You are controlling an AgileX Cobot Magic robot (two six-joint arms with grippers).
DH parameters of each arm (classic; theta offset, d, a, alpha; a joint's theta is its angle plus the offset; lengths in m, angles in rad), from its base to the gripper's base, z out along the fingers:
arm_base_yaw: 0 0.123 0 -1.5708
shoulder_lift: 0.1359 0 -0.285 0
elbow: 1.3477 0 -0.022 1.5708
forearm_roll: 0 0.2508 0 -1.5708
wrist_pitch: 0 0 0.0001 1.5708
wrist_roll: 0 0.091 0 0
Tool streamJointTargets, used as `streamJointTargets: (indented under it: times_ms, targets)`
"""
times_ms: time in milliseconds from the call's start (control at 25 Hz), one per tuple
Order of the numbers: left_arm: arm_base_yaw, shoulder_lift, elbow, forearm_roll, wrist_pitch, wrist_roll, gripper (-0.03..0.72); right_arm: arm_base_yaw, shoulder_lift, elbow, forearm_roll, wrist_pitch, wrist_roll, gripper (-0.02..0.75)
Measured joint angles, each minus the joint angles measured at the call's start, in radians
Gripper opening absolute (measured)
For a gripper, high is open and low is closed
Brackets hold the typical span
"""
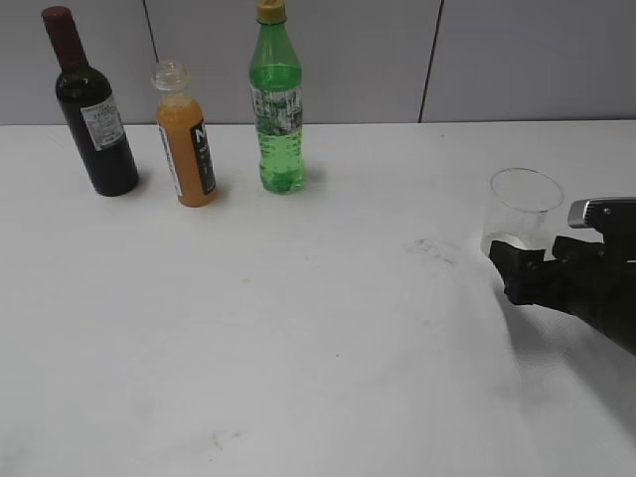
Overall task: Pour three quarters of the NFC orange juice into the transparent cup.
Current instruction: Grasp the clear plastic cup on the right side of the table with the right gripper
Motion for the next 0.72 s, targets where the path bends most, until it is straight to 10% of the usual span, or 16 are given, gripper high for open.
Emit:
streamJointTargets:
  times_ms: [720]
  targets:
    - [0.0,0.0,0.0,0.0,0.0,0.0,0.238,-0.02,0.17,-0.198,-0.011,-0.002,0.0,0.672]
